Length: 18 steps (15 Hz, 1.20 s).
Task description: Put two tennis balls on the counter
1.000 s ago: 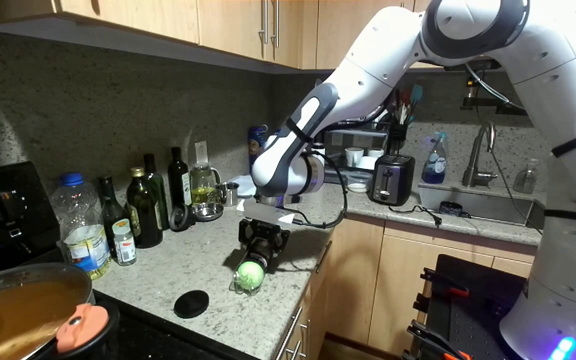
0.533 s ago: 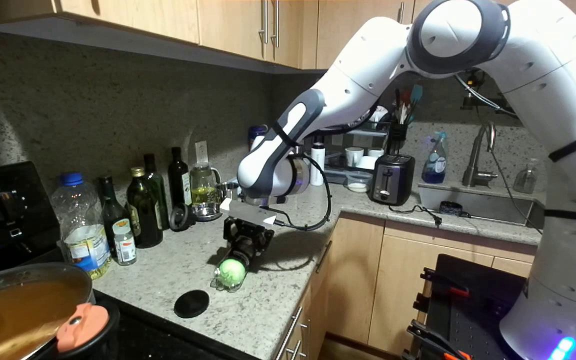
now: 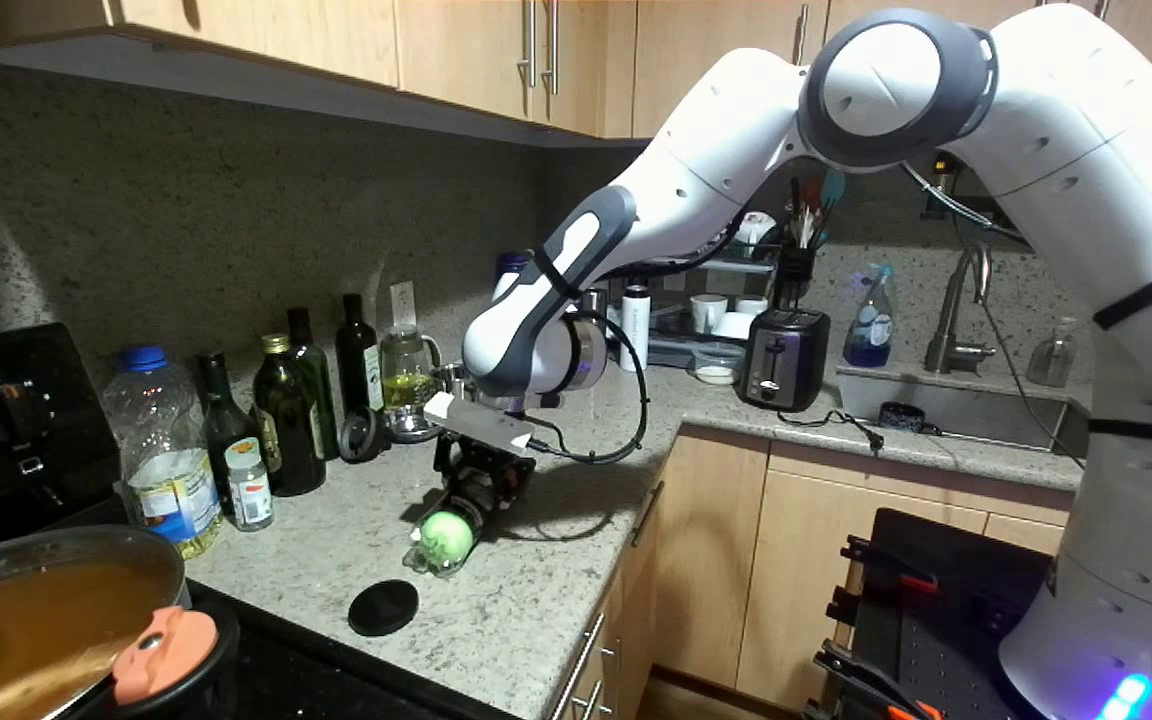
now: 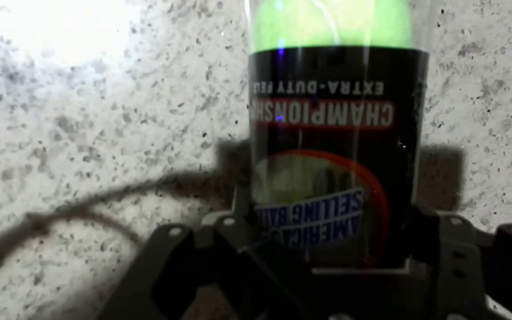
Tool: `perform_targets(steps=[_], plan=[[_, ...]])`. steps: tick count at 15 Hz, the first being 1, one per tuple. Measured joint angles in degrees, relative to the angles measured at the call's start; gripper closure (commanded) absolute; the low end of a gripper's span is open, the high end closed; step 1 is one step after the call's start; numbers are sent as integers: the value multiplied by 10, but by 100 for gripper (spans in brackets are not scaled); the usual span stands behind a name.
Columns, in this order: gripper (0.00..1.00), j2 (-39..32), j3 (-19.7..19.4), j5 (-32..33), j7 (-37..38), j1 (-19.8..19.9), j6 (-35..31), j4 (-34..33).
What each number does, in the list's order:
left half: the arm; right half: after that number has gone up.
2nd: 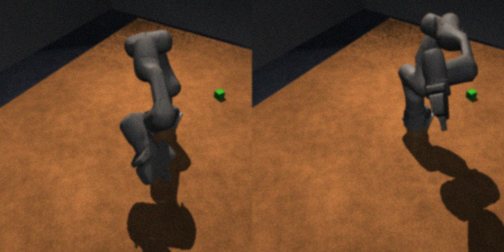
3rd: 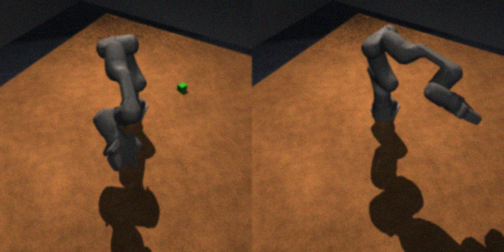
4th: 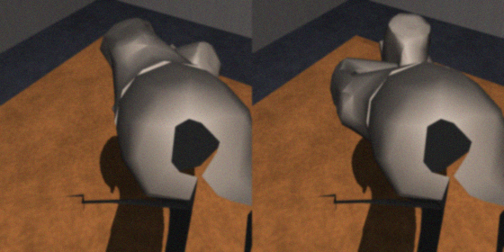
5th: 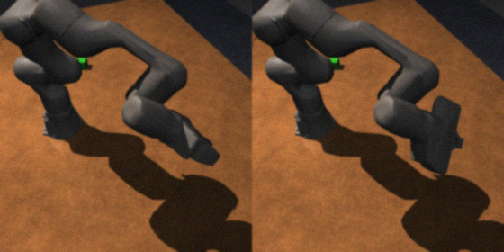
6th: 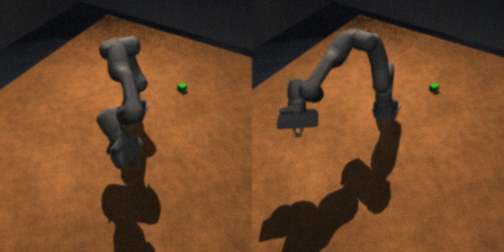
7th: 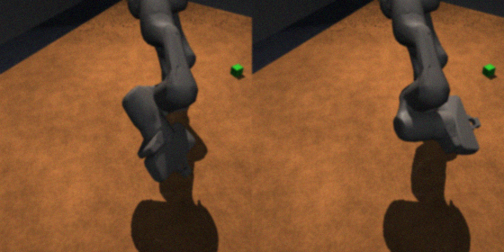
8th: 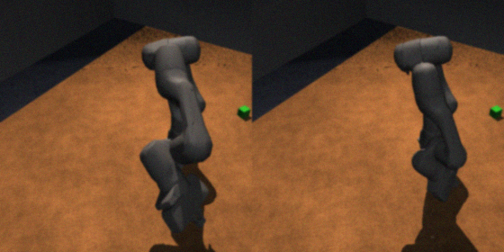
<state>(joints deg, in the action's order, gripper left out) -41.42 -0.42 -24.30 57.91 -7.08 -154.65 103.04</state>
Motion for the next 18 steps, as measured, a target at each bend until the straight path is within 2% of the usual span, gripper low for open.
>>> perform_targets(steps=[2, 13, 18], plan=[[0, -1, 0, -3, 1, 0, 0, -1], [0, 5, 13, -8, 1, 0, 1, -2], [0, 11, 15, -6, 1, -12, 16, -4]])
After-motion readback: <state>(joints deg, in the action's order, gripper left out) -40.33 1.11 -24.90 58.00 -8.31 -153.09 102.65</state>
